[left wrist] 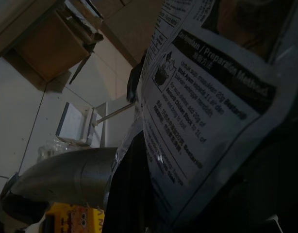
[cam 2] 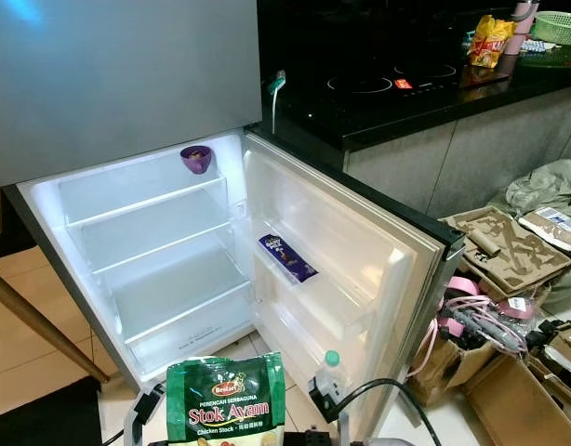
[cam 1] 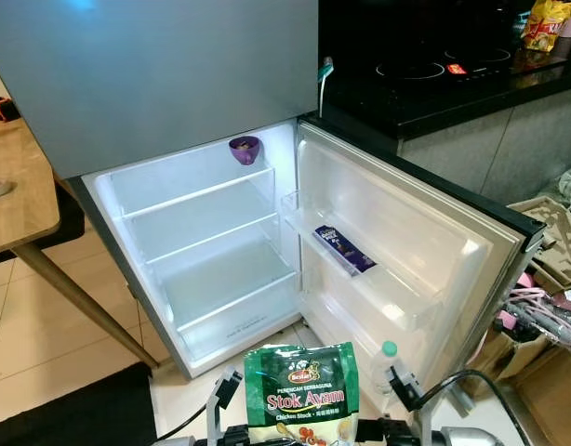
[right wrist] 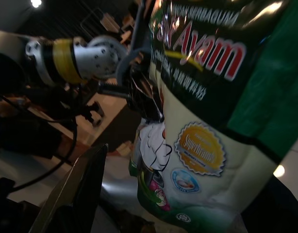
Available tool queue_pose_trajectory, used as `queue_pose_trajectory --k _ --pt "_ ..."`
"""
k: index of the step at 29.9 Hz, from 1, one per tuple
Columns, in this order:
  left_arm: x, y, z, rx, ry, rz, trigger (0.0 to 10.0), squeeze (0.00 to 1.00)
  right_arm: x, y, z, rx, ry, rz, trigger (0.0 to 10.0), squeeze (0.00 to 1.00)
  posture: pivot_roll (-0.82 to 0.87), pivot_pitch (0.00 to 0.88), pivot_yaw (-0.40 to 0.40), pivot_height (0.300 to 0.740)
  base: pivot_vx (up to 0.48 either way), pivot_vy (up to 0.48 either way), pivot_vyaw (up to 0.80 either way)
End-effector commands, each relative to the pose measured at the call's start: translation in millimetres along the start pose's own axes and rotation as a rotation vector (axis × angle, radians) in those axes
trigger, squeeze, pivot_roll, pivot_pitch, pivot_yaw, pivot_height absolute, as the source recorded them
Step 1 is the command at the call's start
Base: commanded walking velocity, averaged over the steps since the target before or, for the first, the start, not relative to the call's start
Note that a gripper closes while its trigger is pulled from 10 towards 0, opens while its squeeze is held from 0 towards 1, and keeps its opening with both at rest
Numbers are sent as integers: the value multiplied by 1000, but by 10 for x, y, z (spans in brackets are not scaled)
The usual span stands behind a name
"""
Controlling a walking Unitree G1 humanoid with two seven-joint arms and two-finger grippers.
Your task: Restocking fridge
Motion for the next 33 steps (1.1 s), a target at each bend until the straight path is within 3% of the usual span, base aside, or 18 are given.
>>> queue_pose_trajectory --k 1,12,18,24,28,29,30,31,33 --pt "3 -14 -3 4 -5 20 10000 0 -57 -63 3 4 -7 -24 10000 0 -114 26 33 740 0 0 0" --pt "-88 -176 22 -33 25 13 10000 0 14 -142 38 -5 -27 37 10000 0 -108 22 30 740 0 0 0" --pt "-110 -205 31 -38 31 12 10000 0 108 -127 -64 75 -42 107 10000 0 -104 27 29 740 0 0 0" --pt "-126 -181 17 -18 27 12 10000 0 147 -88 2 30 -49 135 10000 0 -103 31 26 740 0 0 0" --pt "18 -96 -110 90 -13 81 10000 0 227 -5 106 -46 -42 195 10000 0 -103 31 26 740 0 0 0" --pt "130 -30 -175 145 -33 135 10000 0 278 28 173 -107 -22 228 10000 0 -100 34 25 740 0 0 0" --pt "389 127 -245 210 -78 253 10000 0 407 106 273 -203 -2 307 10000 0 -103 38 25 740 0 0 0" --pt "513 200 -251 220 -101 305 10000 0 461 140 301 -230 -4 339 10000 0 -103 38 25 740 0 0 0" --pt "581 239 -247 220 -114 332 10000 0 489 158 311 -239 -8 356 10000 0 -103 38 25 740 0 0 0"
Point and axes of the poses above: a point about 5 cm out from each wrist's last joint towards the gripper, its own y axis pointing back from the gripper into the wrist, its own x axis along the axis of the wrist's last joint, z = x × y, the point moved 3 cm from there along -y, pointing out of the wrist towards the gripper, and after that the axes turned 14 degrees about -y, right-handed, at the moved point
